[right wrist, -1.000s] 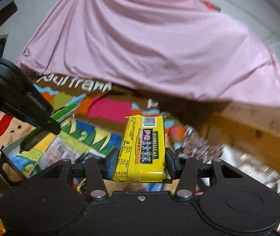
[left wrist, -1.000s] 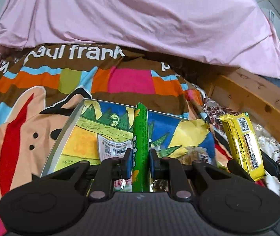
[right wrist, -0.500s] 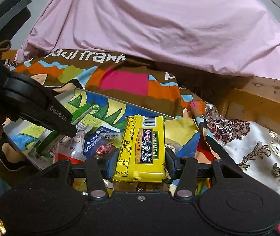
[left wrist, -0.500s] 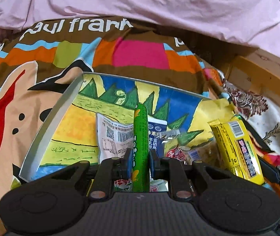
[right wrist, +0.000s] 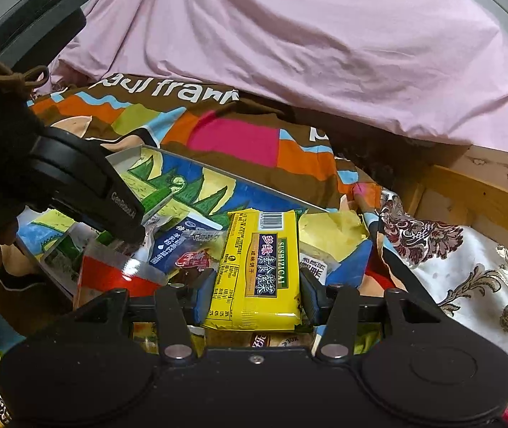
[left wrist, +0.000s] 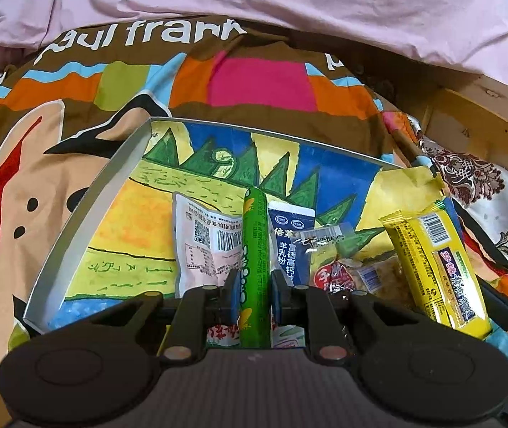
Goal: Organize snacks
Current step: 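Lower both snacks into the tray and open both tools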
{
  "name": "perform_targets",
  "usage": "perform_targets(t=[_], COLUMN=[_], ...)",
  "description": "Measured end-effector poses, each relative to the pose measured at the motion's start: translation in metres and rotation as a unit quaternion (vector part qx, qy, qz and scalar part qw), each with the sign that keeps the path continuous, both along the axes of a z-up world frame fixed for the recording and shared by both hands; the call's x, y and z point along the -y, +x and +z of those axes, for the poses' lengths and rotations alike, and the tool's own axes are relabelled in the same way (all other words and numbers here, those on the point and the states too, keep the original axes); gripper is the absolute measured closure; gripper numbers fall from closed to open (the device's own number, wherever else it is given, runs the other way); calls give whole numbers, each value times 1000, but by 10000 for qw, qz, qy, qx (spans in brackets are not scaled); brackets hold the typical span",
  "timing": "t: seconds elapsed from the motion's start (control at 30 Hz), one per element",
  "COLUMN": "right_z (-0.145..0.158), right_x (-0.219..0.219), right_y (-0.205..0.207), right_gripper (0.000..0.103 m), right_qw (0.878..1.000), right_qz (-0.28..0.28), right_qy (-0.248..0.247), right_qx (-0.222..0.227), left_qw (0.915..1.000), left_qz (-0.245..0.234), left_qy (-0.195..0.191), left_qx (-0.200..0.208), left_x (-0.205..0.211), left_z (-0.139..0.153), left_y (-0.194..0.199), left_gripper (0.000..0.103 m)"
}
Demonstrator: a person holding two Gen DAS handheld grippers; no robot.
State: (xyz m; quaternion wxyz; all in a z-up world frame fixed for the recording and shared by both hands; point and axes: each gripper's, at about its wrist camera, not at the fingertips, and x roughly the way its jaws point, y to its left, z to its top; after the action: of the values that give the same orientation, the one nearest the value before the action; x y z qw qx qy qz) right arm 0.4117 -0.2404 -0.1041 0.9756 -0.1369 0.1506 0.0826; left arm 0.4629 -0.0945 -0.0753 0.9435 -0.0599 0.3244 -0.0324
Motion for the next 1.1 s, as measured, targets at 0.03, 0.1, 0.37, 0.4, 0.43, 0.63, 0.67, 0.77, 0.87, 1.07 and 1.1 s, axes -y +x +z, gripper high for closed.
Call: perform_targets(t=[0.03,0.1,0.37,0.4,0.43,0.63,0.67,0.77,0.87,1.07,1.1], right_z=[0,0,-1,-1,-1,4,6,13,25,55,60], right_x=[0,0,-2,-2,-2,3,5,11,18,38,41], right_y=[0,1,0,0,0,-4,-5,-11,-20,-48,-53], right_gripper=[51,51,49,46,43,32,31,26,20,13,11], right_qw=[10000,10000,10000,10000,9999,9995,9994,9988,9975,9921,9911], right_qz=[4,9,20,4,-18,-193,-226,-320,-449,-616,-610], right_qy=[-3,-9,-82,-89,-95,-144,-148,-66,50,612,690], right_qx=[3,3,27,32,39,199,236,368,545,901,960], left_qw=[10000,10000,10000,10000,9999,9999,9999,9998,9994,9979,9977], left_qz=[-2,-17,-58,-68,-79,-61,-79,-124,-116,-26,-15], left_qy=[-2,8,17,7,-4,-95,-88,-82,-134,-311,-337], left_qx=[-2,-14,-58,-66,-73,-1,30,154,282,560,581], left_x=[0,1,5,4,4,1,1,1,0,-9,-11], left_z=[-1,-1,-6,-6,-6,-2,0,7,16,39,43], left_y=[0,0,0,0,0,-5,-7,-12,-18,-36,-39], left_gripper=[84,84,84,84,84,75,71,67,59,41,40])
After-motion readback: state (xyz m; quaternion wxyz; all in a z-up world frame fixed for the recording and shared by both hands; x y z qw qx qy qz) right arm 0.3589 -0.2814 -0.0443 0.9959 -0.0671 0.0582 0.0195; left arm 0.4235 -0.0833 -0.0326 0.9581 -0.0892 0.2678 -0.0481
